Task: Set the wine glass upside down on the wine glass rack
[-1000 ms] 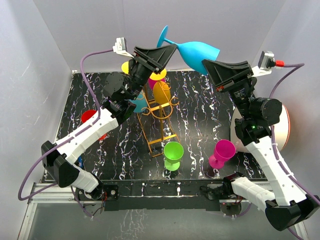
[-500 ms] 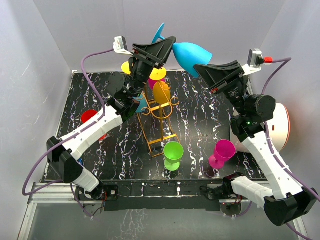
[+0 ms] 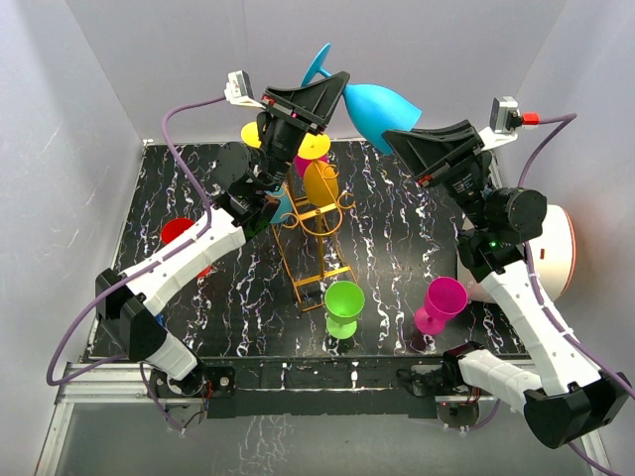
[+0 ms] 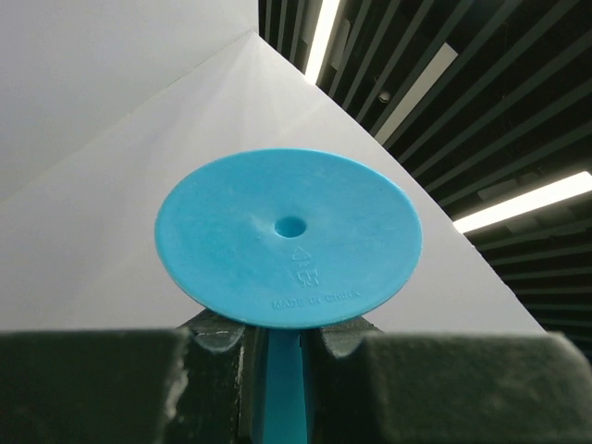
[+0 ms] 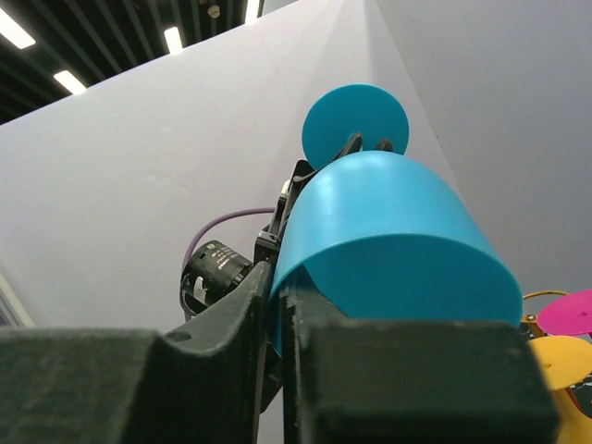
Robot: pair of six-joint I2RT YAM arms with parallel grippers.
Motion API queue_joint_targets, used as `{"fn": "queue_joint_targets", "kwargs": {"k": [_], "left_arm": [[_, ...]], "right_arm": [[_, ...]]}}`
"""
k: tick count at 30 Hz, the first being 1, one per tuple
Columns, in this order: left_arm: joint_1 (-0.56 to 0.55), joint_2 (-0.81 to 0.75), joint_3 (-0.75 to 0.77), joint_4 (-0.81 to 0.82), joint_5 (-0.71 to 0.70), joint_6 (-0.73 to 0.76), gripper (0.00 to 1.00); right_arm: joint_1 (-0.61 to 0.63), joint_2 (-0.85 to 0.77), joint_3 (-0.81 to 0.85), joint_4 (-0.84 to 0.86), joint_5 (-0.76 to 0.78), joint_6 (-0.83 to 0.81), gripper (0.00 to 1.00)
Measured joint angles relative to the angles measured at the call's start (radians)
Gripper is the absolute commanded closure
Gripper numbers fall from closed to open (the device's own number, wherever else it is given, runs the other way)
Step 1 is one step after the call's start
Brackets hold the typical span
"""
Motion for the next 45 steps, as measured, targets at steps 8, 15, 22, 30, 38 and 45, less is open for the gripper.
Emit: {"fn": "queue_joint_targets", "kwargs": {"k": [8, 15, 22, 30, 38, 45], "left_arm": [[0.000, -0.085, -0.063, -0.030, -0.050, 0.146, 1.00], [0.000, -0.211, -0.066, -0.100, -0.083, 0.383, 1.00], [0.000, -0.264, 0.071, -0.371, -0.128, 0.764, 1.00], [0.000, -0.307, 0.101, -0.655, -0.317, 1.078, 1.00], [0.000, -0.454, -0.030, -0.789, -0.484, 1.266, 1.00], [0.000, -0.632, -0.201, -0.845, -0.496, 1.299, 1.00]], "right_arm": [[0.001, -0.051, -0.006, -0.130, 0.114, -0.052, 0.45], [0.001, -0.067, -0.017, -0.159, 0.166, -0.055, 0.45], [0.001, -0.066, -0.017, -0.169, 0.179, -0.066, 0.45], [0.001, -0.068, -0.017, -0.204, 0.182, -0.080, 0.45], [0.001, -0.079, -0.017, -0.238, 0.191, -0.110, 0.45], [0.001, -0.081, -0.021, -0.248, 0.196, -0.123, 0.45]]}}
